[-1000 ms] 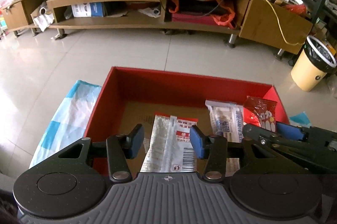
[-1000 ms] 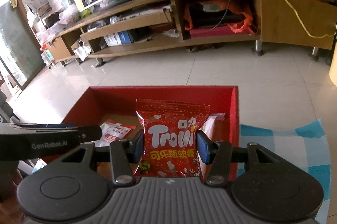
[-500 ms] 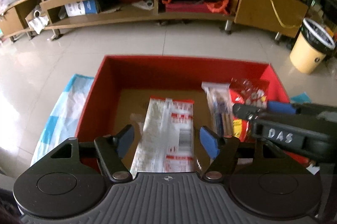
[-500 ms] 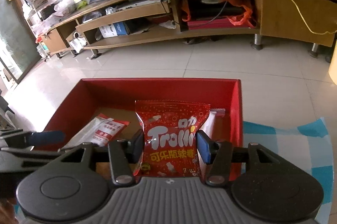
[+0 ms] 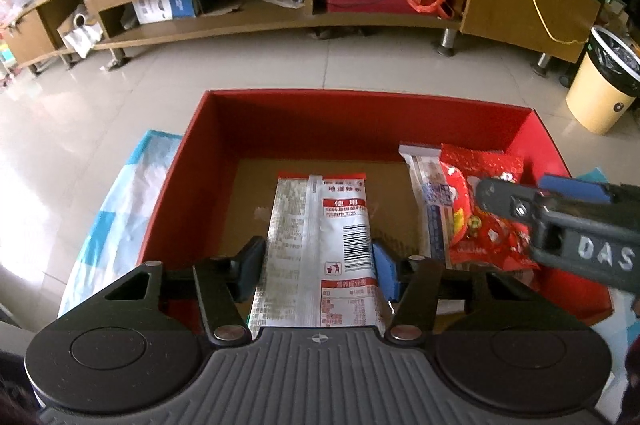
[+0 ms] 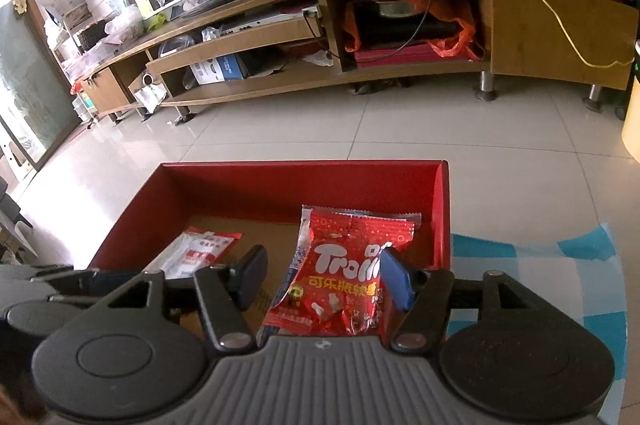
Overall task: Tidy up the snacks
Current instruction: 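Open both grippers to drop the packet and Trolli bag into the box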
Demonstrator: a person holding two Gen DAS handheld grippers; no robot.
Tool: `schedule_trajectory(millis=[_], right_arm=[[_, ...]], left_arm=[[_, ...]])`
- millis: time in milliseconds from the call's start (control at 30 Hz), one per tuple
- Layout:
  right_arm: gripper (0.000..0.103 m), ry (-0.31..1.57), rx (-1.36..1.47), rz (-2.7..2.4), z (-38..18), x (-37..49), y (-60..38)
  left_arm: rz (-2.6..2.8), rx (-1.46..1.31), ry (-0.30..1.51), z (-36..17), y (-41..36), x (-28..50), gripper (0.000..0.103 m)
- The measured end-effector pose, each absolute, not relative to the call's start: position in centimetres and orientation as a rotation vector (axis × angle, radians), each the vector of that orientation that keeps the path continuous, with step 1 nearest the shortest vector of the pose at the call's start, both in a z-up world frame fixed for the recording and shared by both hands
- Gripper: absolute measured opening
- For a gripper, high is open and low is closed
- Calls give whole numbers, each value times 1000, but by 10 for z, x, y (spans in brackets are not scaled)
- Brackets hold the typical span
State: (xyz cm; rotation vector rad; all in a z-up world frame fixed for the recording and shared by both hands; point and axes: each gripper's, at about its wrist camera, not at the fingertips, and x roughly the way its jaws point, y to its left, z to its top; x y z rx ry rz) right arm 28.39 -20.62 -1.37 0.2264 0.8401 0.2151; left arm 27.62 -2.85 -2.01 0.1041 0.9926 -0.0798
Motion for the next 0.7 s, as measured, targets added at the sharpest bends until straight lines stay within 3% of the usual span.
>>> schedule_trajectory(millis=[67,200,700], right_arm=[[61,839,218,217,-13,280,-207],[61,828,213,216,-8,274,-210],[62,850,210,210,1,226,-224]], left_arm=[[-72,107,988,-20,-29,277,67],[-51,124,958,-15,-30,273,86],[-120,46,965,12,-17,220,88]])
